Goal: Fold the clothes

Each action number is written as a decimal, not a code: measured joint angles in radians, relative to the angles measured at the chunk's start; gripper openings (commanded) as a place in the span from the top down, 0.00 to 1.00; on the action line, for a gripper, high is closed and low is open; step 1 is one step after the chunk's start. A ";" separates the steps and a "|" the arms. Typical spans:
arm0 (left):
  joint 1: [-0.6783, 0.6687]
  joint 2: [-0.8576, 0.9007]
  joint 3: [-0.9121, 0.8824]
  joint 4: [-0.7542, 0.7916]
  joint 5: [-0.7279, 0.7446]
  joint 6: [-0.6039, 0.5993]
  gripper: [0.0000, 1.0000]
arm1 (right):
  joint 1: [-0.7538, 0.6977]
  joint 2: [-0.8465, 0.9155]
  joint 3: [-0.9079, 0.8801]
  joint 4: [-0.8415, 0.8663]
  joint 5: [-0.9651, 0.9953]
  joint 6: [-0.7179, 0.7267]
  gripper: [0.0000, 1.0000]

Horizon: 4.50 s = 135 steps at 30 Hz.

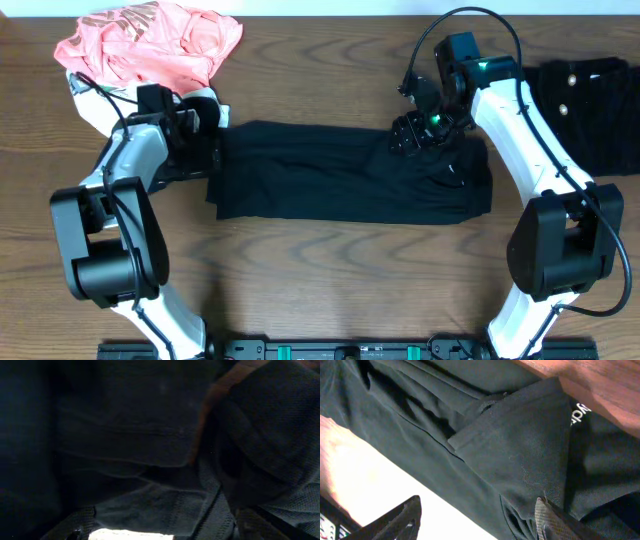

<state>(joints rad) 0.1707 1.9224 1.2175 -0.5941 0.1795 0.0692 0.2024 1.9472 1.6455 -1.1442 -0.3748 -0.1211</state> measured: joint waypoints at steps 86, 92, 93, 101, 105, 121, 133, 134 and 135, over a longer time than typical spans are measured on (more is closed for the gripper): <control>-0.043 0.047 0.026 -0.015 0.264 0.087 0.20 | 0.000 0.000 0.000 0.010 -0.011 -0.018 0.24; -0.060 0.052 0.029 -0.056 0.298 0.105 0.25 | 0.000 0.000 0.000 0.011 -0.011 -0.018 0.24; -0.061 0.053 0.029 -0.059 0.306 0.108 0.25 | 0.000 0.000 0.000 0.011 -0.011 -0.018 0.24; -0.060 0.060 0.028 -0.064 0.342 0.114 0.36 | 0.000 0.000 0.000 0.011 -0.011 -0.018 0.24; -0.061 0.072 0.024 -0.063 0.404 0.111 0.48 | 0.000 0.000 0.000 0.013 -0.011 -0.018 0.24; -0.064 0.096 0.003 -0.019 0.449 0.111 0.90 | 0.000 0.000 0.001 0.012 -0.011 -0.019 0.24; -0.053 0.024 0.018 -0.076 0.340 0.062 0.94 | 0.000 0.000 0.001 0.005 -0.011 -0.018 0.24; -0.053 0.005 0.018 -0.087 0.325 0.060 0.94 | 0.000 0.000 0.001 0.005 -0.011 -0.019 0.24; -0.053 -0.028 0.018 -0.103 0.302 0.058 0.94 | 0.000 0.000 0.001 0.005 -0.011 -0.019 0.24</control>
<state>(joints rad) 0.1173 1.8946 1.2350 -0.6975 0.4812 0.1268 0.2024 1.9472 1.6466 -1.1393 -0.3862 -0.1398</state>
